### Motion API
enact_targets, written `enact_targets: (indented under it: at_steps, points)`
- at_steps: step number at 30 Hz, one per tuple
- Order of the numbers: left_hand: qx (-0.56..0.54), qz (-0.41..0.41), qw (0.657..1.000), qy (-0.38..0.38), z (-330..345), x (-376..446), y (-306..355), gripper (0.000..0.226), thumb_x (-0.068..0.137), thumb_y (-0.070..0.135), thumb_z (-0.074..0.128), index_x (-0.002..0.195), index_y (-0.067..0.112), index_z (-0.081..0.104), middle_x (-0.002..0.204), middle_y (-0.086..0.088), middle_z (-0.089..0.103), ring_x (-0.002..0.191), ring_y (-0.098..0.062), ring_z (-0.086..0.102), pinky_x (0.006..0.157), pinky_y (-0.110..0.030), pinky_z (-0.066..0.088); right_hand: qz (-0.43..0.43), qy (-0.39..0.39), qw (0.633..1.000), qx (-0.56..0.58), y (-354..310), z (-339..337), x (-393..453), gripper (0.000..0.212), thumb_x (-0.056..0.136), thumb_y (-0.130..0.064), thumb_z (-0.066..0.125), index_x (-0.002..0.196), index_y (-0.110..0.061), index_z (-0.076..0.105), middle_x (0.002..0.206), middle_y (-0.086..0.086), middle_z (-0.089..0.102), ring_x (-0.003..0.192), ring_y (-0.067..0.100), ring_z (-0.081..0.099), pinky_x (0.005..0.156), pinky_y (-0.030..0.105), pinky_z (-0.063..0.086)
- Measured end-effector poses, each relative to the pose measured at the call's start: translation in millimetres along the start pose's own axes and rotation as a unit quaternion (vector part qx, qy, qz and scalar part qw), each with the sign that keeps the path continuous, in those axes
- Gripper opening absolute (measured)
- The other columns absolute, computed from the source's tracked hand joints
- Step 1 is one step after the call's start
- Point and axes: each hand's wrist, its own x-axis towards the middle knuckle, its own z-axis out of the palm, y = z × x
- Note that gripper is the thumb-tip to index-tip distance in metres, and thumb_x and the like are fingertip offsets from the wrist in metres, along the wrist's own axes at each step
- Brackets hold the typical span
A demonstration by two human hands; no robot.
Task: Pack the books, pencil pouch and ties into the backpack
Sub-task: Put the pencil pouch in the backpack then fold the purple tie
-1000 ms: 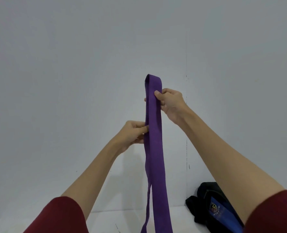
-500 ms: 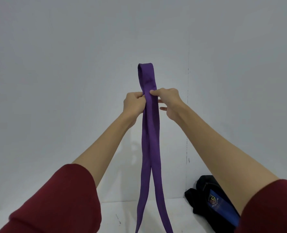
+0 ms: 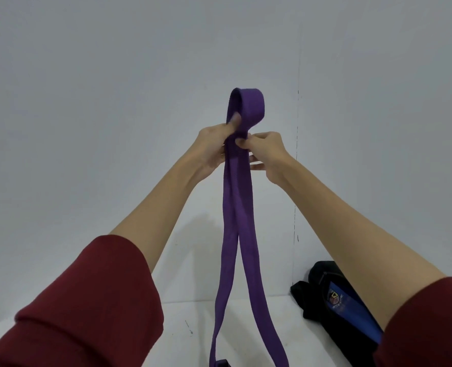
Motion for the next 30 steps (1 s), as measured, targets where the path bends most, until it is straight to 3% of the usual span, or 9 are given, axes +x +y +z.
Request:
enact_targets:
  at_steps: [6,11,16,18,20,22,25,28,30]
  points:
    - [0.04,0.018,0.997,0.061,4,-2,-7,0.016,0.093,0.01,0.052,0.093,-0.001,0.065,0.085,-0.009,0.066,0.075,-0.021,0.064,0.076,-0.034,0.058,-0.008,0.017,1.0,-0.018,4,4,1,0.007,0.083,-0.008,0.064,0.085,-0.001,0.062,0.081,0.012,0.06,0.063,0.021,0.056,0.058,0.028,0.05]
    - [0.024,-0.012,0.999,-0.042,2,-9,-10,0.044,0.097,0.049,0.04,0.105,0.015,0.066,0.099,0.002,0.07,0.094,-0.013,0.065,0.084,-0.027,0.053,0.005,0.068,0.998,-0.001,12,7,5,0.019,0.082,-0.011,0.068,0.09,0.005,0.064,0.086,0.013,0.062,0.076,0.022,0.056,0.072,0.035,0.049]
    - [-0.08,-0.107,0.987,-0.09,0,-28,-40,0.068,0.083,0.071,0.039,0.114,0.016,0.063,0.108,-0.001,0.067,0.104,-0.025,0.062,0.101,-0.043,0.045,0.047,0.134,0.988,0.058,9,3,11,0.027,0.075,-0.004,0.066,0.061,-0.011,0.045,0.069,0.007,0.05,0.06,0.02,0.045,0.051,0.023,0.037]
    - [-0.142,-0.134,0.968,-0.157,6,-39,-54,0.071,0.083,0.063,0.043,0.126,0.008,0.056,0.116,-0.01,0.064,0.11,-0.03,0.06,0.102,-0.045,0.044,0.068,0.155,0.982,0.082,8,3,13,0.017,0.074,-0.004,0.066,0.069,-0.009,0.05,0.072,0.007,0.053,0.061,0.02,0.047,0.051,0.022,0.039]
    - [-0.087,-0.14,0.968,-0.191,14,-48,-64,0.04,0.093,0.035,0.049,0.12,0.007,0.056,0.108,-0.01,0.069,0.102,-0.027,0.065,0.095,-0.039,0.051,0.088,0.164,0.979,0.085,10,2,14,0.014,0.075,-0.006,0.068,0.08,-0.006,0.055,0.077,0.007,0.058,0.059,0.019,0.052,0.052,0.023,0.044]
    - [-0.052,-0.146,0.972,-0.175,19,-51,-64,0.019,0.098,0.012,0.046,0.111,0.005,0.058,0.094,-0.011,0.072,0.088,-0.025,0.07,0.083,-0.033,0.057,0.105,0.137,0.982,0.079,17,2,17,0.018,0.078,-0.012,0.072,0.084,-0.005,0.057,0.083,0.008,0.062,0.067,0.02,0.057,0.059,0.028,0.05]
    - [-0.139,-0.14,0.974,-0.108,17,-43,-55,0.023,0.1,0.005,0.037,0.114,-0.001,0.054,0.081,-0.01,0.07,0.076,-0.022,0.069,0.08,-0.032,0.056,0.112,0.076,0.99,0.05,29,-3,14,0.025,0.085,-0.03,0.067,0.082,-0.006,0.058,0.086,0.01,0.064,0.069,0.022,0.059,0.064,0.032,0.051]
    - [-0.215,-0.151,0.965,0.001,15,-33,-44,0.025,0.102,0.008,0.032,0.109,-0.001,0.054,0.097,-0.013,0.065,0.099,-0.026,0.063,0.077,-0.03,0.053,0.109,0.011,0.993,0.038,46,-13,-5,0.046,0.089,-0.051,0.055,0.088,-0.005,0.062,0.081,0.007,0.065,0.062,0.02,0.059,0.064,0.031,0.051]
    - [-0.244,-0.156,0.957,0.035,13,-28,-37,0.029,0.103,0.01,0.03,0.1,-0.002,0.056,0.101,-0.014,0.063,0.117,-0.029,0.055,0.076,-0.032,0.05,0.111,-0.107,0.987,0.031,60,-17,-22,0.055,0.088,-0.061,0.048,0.085,-0.008,0.064,0.08,0.005,0.067,0.066,0.021,0.063,0.065,0.032,0.053]
